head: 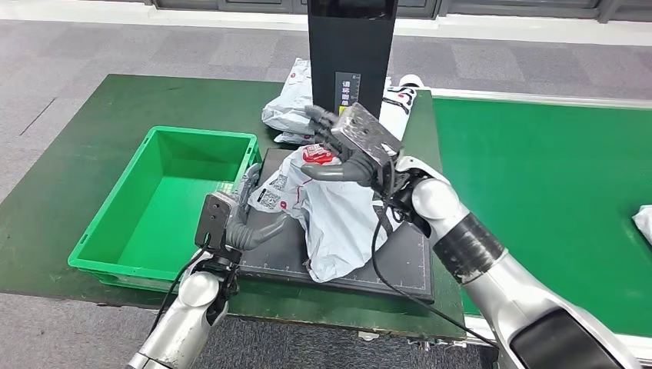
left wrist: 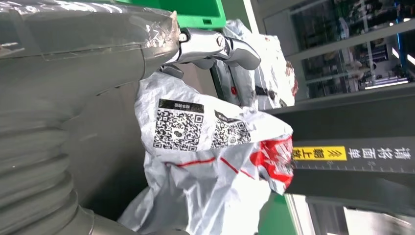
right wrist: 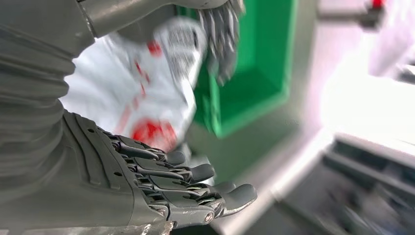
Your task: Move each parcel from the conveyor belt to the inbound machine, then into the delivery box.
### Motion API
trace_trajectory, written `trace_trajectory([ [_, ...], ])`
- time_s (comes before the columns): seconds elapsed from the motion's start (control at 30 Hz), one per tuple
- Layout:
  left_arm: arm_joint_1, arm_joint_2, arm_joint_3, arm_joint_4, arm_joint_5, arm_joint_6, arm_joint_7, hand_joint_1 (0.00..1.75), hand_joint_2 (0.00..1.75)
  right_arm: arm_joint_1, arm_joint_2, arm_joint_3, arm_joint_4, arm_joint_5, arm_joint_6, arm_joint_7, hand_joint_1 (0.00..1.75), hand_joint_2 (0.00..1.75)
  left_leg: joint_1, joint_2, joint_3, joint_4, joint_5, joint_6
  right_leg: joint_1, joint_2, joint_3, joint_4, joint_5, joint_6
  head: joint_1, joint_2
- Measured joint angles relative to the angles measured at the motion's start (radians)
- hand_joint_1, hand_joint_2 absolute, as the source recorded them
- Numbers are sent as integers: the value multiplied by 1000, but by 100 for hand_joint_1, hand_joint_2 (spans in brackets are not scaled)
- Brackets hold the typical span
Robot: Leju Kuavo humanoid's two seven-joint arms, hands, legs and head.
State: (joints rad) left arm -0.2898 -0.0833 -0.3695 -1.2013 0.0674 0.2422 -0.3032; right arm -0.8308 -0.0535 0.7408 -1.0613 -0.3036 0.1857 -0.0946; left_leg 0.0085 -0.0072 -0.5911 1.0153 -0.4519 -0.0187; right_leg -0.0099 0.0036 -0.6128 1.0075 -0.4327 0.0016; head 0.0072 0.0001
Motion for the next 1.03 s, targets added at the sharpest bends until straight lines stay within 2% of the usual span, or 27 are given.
trace_trajectory([
  [0.1, 7, -1, 4, 0, -44, 10, -2, 0, 175, 111, -30, -68, -171, 112, -148, -115, 0, 175, 0, -2, 0, 0, -1, 0, 0, -2, 1, -1, -1, 0, 0, 0],
  [0.2, 10, -7, 4, 1, -101, 11, -2, 0, 175, 319, -42, -184, -399, 119, -211, -235, 0, 175, 1, -6, 0, 0, -3, 0, 1, -6, 3, -1, -4, 0, 0, 0],
  [0.3, 10, -19, 4, 3, -152, 14, 5, 0, 175, 495, -30, -267, -536, 87, -253, -249, 0, 175, 1, -7, 0, 0, -5, 0, 1, -6, 3, -2, -5, 0, 0, 0],
  [0.4, 10, -38, 2, 1, -206, 19, 31, 0, 175, 604, -1, -325, -579, 56, -315, -221, 0, 175, 0, -6, 0, 0, -5, 0, 1, -6, 2, -2, -5, -1, 0, 0],
  [0.57, 9, -69, -13, -1, -273, 11, 64, 0, 175, 681, 43, -384, -609, 90, -387, -198, 0, 175, 0, -5, 1, 0, -4, -1, 1, -4, 2, -1, -5, -1, 0, 0],
  [0.8, -17, -102, -92, 15, -428, -47, 143, 0, 175, 740, 75, -418, -641, 113, -351, -175, 0, 175, 0, -5, 1, 0, -4, -1, 0, -4, 2, -1, -5, -1, 0, 0],
  [0.93, -66, -117, -177, 86, -602, -94, 219, 0, 175, 751, 84, -430, -641, 123, -314, -175, 0, 175, 0, -5, 1, 0, -4, -1, 0, -4, 2, -1, -5, -1, 0, 0],
  [1.03, -89, -131, -220, 140, -658, -110, 239, 0, 175, 750, 91, -436, -637, 126, -297, -175, 0, 175, 0, -4, 1, 0, -4, -1, 0, -3, 2, -1, -4, -1, 0, 0],
])
